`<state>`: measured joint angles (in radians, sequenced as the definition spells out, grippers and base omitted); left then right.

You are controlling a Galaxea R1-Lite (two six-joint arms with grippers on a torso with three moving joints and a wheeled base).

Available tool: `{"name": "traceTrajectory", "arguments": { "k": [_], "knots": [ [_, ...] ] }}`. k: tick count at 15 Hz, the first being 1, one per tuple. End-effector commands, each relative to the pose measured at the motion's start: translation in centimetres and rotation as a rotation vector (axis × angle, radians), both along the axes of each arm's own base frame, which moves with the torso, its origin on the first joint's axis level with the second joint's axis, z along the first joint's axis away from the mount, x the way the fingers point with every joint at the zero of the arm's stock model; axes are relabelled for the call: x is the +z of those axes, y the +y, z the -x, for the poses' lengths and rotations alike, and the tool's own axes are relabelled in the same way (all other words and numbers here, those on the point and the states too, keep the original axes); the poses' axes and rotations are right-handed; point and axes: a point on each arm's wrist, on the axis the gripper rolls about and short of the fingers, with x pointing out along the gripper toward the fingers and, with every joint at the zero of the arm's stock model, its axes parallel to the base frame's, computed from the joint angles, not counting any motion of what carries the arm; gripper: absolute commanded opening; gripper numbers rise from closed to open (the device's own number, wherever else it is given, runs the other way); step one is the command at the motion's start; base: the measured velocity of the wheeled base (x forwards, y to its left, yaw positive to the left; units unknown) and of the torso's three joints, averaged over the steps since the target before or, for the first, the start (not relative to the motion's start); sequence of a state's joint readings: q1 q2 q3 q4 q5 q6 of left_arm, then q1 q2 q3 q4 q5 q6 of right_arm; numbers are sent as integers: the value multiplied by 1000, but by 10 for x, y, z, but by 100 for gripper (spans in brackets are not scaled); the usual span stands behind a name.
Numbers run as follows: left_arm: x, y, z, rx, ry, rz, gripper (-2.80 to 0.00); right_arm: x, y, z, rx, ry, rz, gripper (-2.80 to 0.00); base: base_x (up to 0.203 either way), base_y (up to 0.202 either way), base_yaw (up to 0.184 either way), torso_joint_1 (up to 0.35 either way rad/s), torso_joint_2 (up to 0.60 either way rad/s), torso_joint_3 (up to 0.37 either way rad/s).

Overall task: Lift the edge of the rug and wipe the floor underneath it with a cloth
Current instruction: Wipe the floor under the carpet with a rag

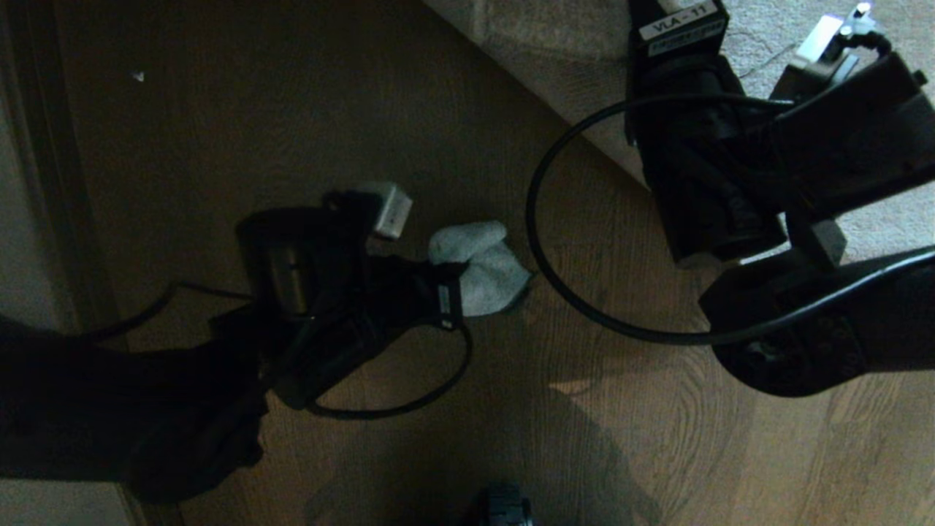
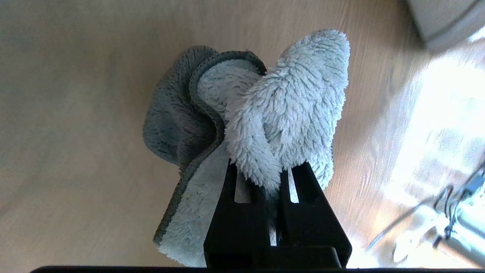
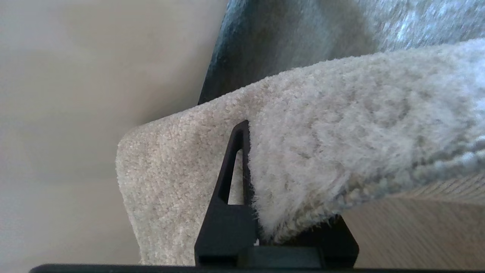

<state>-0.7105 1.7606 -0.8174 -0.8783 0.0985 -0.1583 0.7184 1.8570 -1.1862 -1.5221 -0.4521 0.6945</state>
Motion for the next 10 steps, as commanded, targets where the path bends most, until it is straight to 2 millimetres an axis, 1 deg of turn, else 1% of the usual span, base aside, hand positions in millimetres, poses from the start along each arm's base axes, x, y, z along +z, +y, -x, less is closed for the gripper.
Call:
{"name": "traceTrajectory", "arguments": {
  "k": [1,2,4,6,10],
  "knots": [
    [-6,-20,-21,0,-7,7,-280,4,-5,2,-9,-36,-36,-280,0,0,0,0,0,0],
    [-2,-23,-28,7,-27,26,-280,4,-6,1,-10,-36,-37,-280,0,0,0,0,0,0],
    [8,-19,-42,40,-68,71,-280,4,-6,2,-9,-37,-38,-280,0,0,0,0,0,0],
    [12,-4,-54,93,-92,92,-280,6,-6,3,-8,-41,-41,-280,0,0,0,0,0,0],
    [26,35,-76,212,-162,132,-280,7,-7,4,-8,-43,-43,-280,0,0,0,0,0,0]
  ]
}}
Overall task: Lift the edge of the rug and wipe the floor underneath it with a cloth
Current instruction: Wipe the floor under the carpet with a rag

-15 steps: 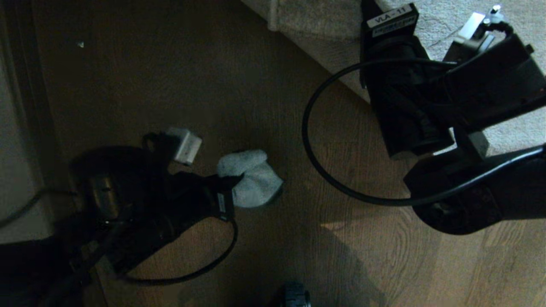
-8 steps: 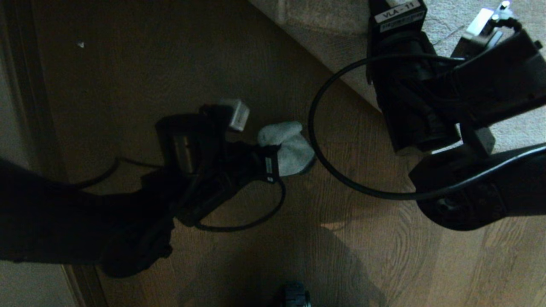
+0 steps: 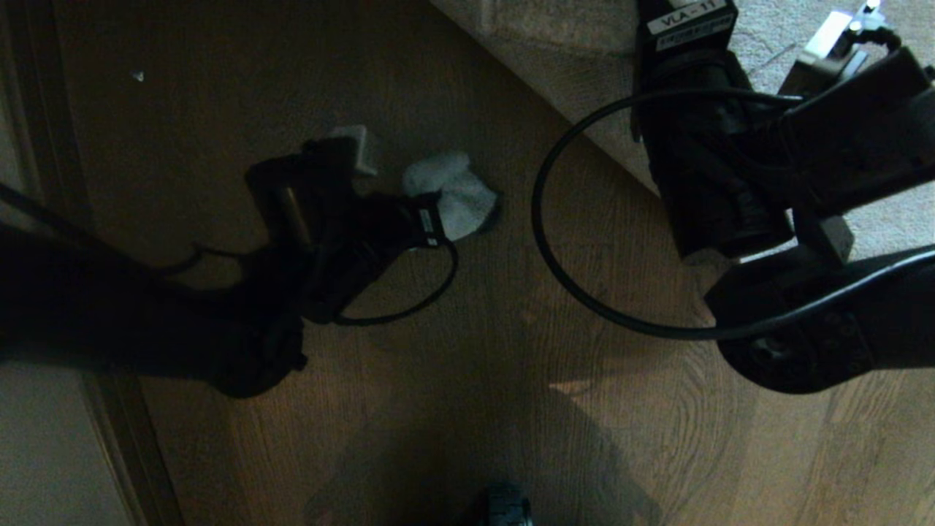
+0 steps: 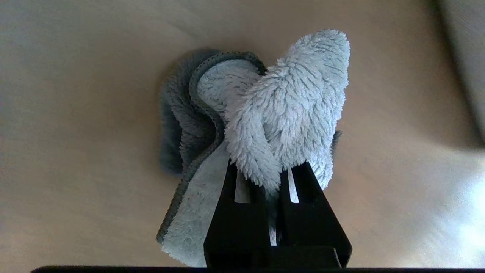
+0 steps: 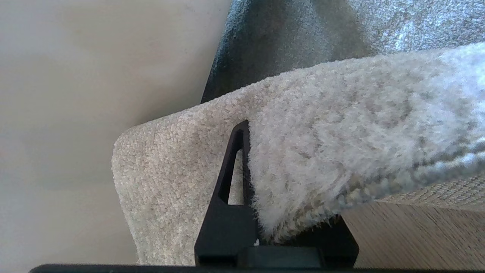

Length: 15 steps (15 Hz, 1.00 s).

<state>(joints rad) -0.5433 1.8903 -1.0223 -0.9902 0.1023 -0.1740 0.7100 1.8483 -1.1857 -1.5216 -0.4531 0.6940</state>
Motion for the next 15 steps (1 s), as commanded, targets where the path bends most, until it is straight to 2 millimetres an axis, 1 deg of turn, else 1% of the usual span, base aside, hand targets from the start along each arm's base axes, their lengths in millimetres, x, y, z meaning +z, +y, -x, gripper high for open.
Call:
{"name": "traceTrajectory", "arguments": {
  "k": [1,3,5,8,9,11,13,15],
  "knots": [
    [8,25,-10,74,-27,16,-280,4,-3,4,1,-36,-37,-280,0,0,0,0,0,0],
    [18,48,-14,134,-52,29,-280,5,-5,6,1,-37,-38,-280,0,0,0,0,0,0],
    [31,69,-12,183,-79,40,-280,5,-6,7,3,-37,-37,-280,0,0,0,0,0,0],
    [47,92,3,230,-104,49,-280,5,-6,7,5,-38,-38,-280,0,0,0,0,0,0],
    [48,97,13,236,-101,47,-280,6,-6,8,4,-41,-40,-280,0,0,0,0,0,0],
    [44,105,39,236,-81,38,-280,7,-7,9,5,-43,-42,-280,0,0,0,0,0,0],
    [36,113,68,232,-54,26,-280,8,-9,11,6,-43,-41,-280,0,0,0,0,0,0],
    [24,121,97,215,-6,2,-280,7,-10,12,6,-40,-38,-280,0,0,0,0,0,0]
  ]
}}
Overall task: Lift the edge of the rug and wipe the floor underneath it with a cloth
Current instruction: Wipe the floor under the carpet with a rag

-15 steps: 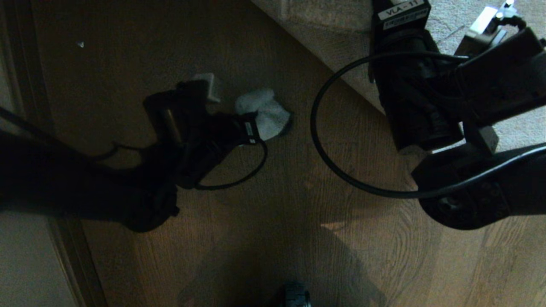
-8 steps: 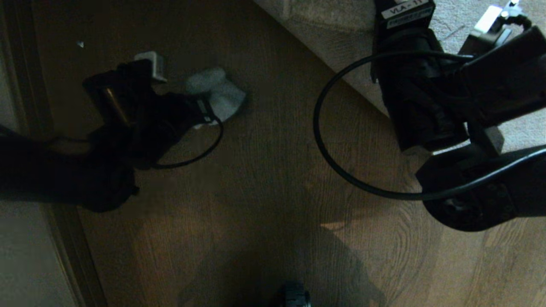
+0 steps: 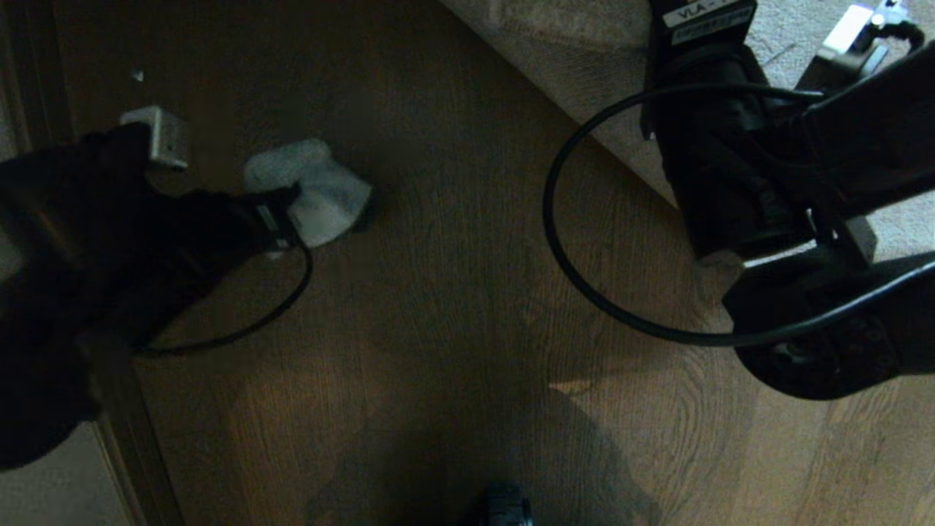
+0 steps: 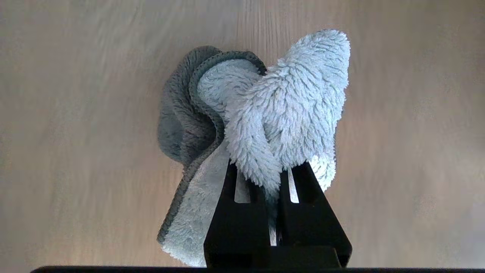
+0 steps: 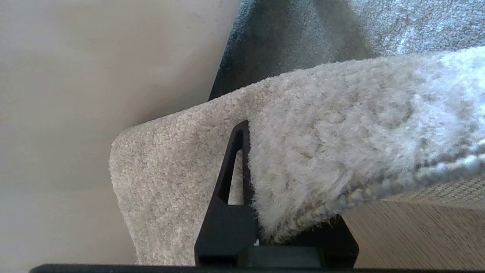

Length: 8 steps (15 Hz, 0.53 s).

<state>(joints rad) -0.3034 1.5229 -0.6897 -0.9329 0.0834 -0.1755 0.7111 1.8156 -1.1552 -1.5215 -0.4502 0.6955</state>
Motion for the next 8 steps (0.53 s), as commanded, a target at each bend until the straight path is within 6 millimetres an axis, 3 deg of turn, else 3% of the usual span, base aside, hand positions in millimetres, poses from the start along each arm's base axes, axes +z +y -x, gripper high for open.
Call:
{"name": "traceTrajectory", "arguments": {
  "k": [1,5,8],
  "knots": [
    [-3,12,43,-18,6,-2,-280,5,-5,6,3,-40,-41,-280,0,0,0,0,0,0],
    [-31,-9,72,-169,127,-53,-280,5,-5,6,2,-39,-41,-280,0,0,0,0,0,0],
    [-49,-32,82,-291,211,-104,-280,4,-5,7,6,-36,-41,-280,0,0,0,0,0,0]
  ]
}}
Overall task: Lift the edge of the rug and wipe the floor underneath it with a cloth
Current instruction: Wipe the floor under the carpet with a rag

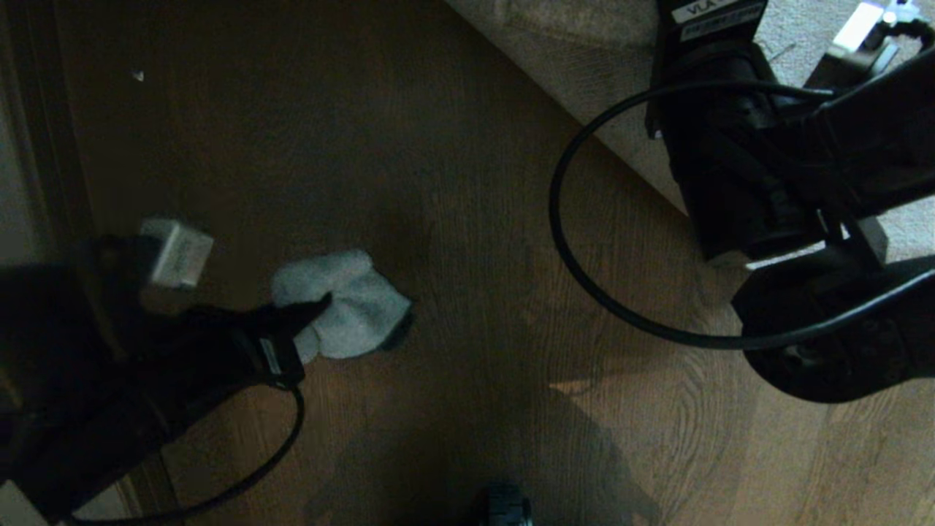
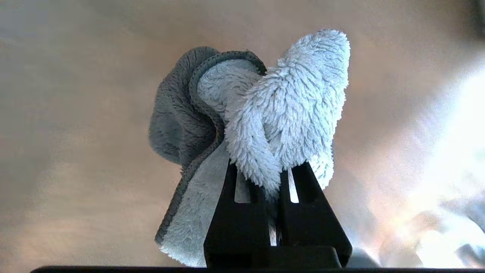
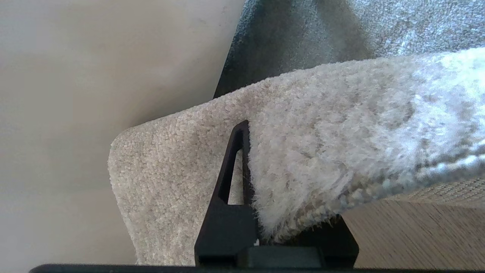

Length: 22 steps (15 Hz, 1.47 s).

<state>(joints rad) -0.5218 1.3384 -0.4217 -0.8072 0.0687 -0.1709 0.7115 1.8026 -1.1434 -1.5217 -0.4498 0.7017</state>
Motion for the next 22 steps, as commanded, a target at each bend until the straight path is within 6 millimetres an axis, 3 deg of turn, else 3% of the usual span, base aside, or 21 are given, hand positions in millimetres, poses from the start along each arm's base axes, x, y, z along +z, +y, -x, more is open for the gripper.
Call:
{"name": "traceTrajectory", "arguments": {
  "k": [1,8,16,20,22],
  "knots": [
    [-11,-17,3,-79,45,-27,-280,2,-3,4,2,-32,-35,-280,0,0,0,0,0,0],
    [-30,-66,-37,-148,119,-76,-280,-1,-3,2,0,-22,-27,-280,0,0,0,0,0,0],
    [11,-125,-107,-148,-49,39,-280,-5,-1,-3,-5,-12,-20,-280,0,0,0,0,0,0],
    [25,-137,-136,-103,-116,82,-280,-5,0,-3,-5,-14,-22,-280,0,0,0,0,0,0],
    [30,-132,-153,-40,-144,98,-280,-5,0,-3,-5,-14,-22,-280,0,0,0,0,0,0]
  ]
}}
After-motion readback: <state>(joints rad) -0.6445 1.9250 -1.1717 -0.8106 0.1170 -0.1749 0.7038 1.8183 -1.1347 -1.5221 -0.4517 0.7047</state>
